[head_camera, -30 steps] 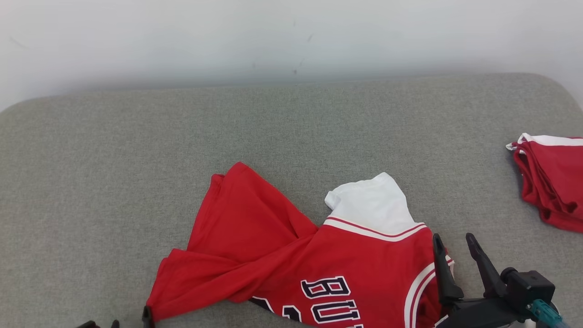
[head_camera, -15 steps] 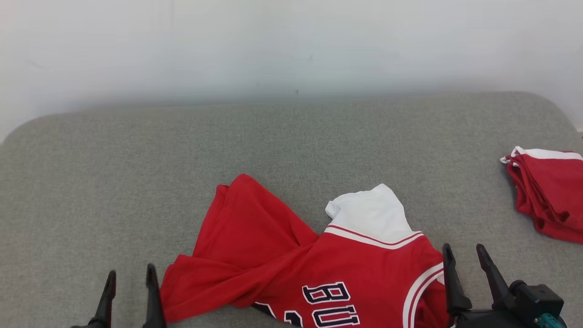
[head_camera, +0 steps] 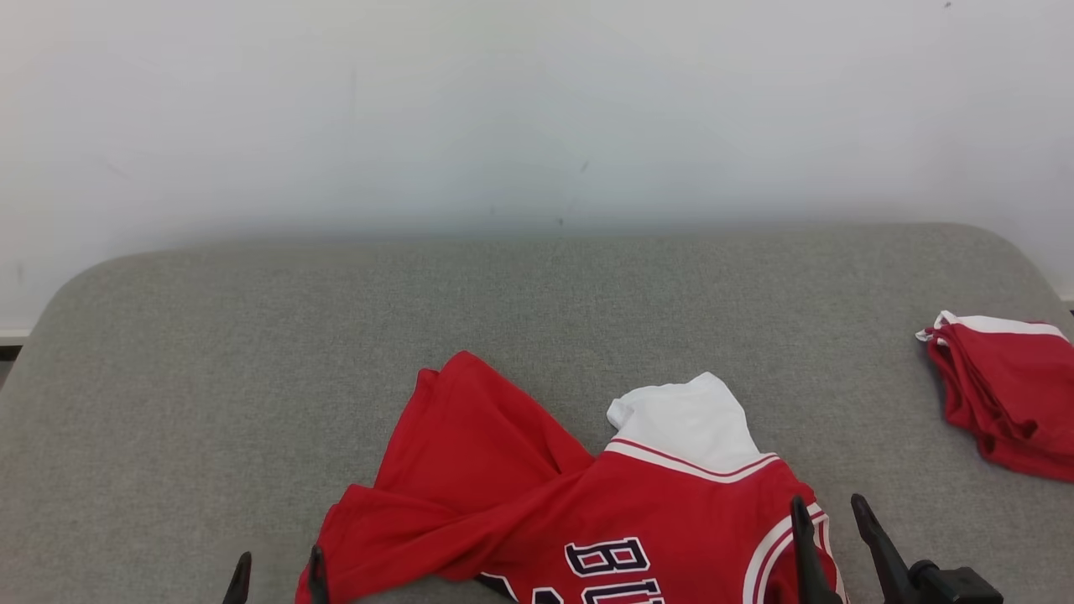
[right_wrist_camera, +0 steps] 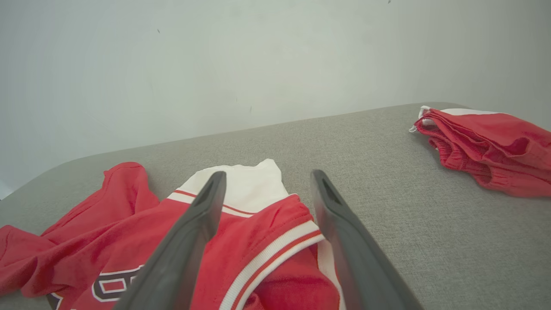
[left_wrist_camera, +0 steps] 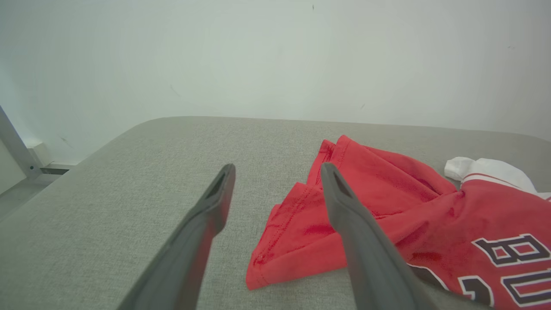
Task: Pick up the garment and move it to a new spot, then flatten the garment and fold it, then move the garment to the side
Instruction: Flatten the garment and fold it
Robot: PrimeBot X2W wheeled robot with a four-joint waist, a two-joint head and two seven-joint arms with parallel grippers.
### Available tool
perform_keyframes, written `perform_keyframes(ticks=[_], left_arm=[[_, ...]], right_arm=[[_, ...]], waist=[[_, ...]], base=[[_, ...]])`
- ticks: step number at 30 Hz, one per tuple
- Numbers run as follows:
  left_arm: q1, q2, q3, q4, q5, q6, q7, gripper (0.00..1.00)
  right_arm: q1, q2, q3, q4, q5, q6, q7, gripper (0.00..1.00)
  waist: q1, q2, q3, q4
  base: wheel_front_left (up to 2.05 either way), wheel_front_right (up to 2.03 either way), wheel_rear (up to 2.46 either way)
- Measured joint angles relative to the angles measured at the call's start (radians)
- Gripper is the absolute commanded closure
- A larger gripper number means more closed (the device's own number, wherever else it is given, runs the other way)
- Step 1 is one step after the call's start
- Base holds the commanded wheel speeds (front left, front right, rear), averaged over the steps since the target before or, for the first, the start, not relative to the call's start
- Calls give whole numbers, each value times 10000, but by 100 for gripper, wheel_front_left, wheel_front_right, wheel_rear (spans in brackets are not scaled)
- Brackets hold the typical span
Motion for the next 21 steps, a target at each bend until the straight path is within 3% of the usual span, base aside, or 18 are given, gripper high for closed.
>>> perform_keyframes(ticks=[21], left_arm=[[-43,-146,694,1135,77,-525,0,0]], right_arm=[[101,29,-73,190,-121,0,13,0]], waist=[[0,0,-140,-83]], base=[[0,0,0]])
